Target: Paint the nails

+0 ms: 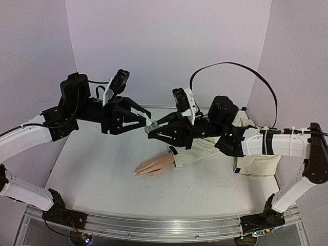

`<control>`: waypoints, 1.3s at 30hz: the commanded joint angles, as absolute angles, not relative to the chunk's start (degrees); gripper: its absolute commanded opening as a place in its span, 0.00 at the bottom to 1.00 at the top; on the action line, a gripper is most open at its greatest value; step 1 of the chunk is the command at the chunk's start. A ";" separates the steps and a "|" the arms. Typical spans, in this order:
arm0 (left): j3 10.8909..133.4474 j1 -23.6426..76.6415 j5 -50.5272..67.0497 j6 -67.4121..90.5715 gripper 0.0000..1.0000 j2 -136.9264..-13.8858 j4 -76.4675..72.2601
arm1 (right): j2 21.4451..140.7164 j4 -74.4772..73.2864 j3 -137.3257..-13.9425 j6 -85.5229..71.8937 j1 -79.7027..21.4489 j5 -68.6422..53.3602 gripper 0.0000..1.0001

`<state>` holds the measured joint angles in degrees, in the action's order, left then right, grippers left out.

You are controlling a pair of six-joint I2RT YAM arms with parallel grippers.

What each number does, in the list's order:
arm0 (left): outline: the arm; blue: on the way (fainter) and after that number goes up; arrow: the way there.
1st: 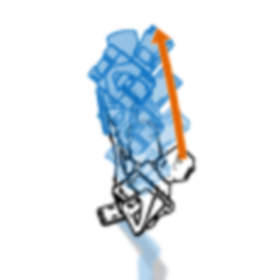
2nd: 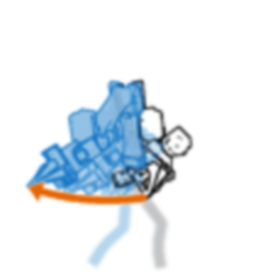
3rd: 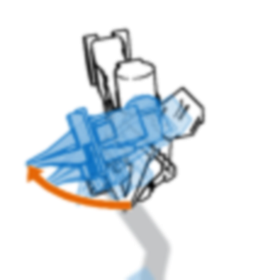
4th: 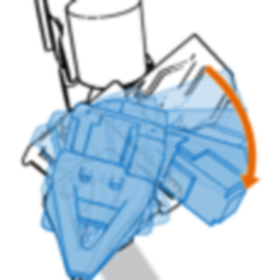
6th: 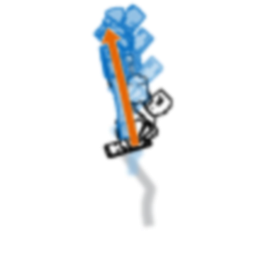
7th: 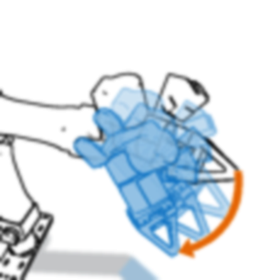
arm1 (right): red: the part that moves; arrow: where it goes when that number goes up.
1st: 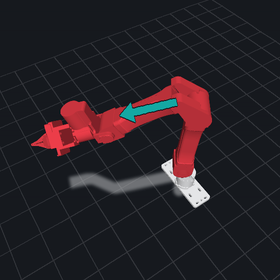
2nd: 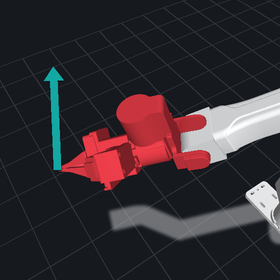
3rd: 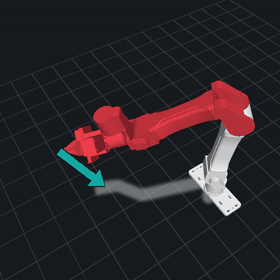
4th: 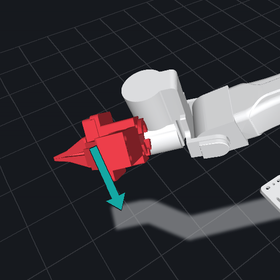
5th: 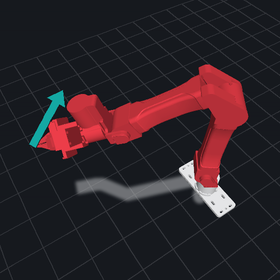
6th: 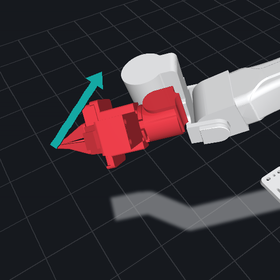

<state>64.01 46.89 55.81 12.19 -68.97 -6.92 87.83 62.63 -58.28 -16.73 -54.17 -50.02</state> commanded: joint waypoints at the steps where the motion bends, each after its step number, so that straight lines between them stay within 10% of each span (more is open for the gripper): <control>1: 62.87 46.14 50.82 16.89 0.61 -66.50 -5.10 | 83.35 64.38 -58.81 -8.37 -53.61 -44.61 0.00; 5: 61.87 44.31 45.61 20.93 0.84 -66.00 -4.59 | 82.58 54.94 -59.49 -2.52 -53.59 -33.52 0.00; 10: 62.44 42.16 36.94 27.14 0.84 -66.22 -3.81 | 82.85 50.57 -60.18 -0.46 -55.06 -17.31 0.00; 13: 63.84 41.55 35.43 29.28 0.63 -67.32 -3.53 | 84.35 48.91 -61.43 4.01 -58.36 -3.70 0.00; 19: 65.70 41.57 34.72 29.96 0.58 -70.00 -2.87 | 88.11 47.75 -64.66 8.67 -64.17 10.76 0.00; 39: 66.46 41.75 37.13 29.00 0.01 -72.83 -2.20 | 89.63 51.94 -65.34 7.16 -66.10 11.65 0.00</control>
<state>63.09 41.41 34.28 29.80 -71.88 -0.99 90.24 45.21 -62.74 8.19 -65.91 14.13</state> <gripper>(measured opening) 0.142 0.219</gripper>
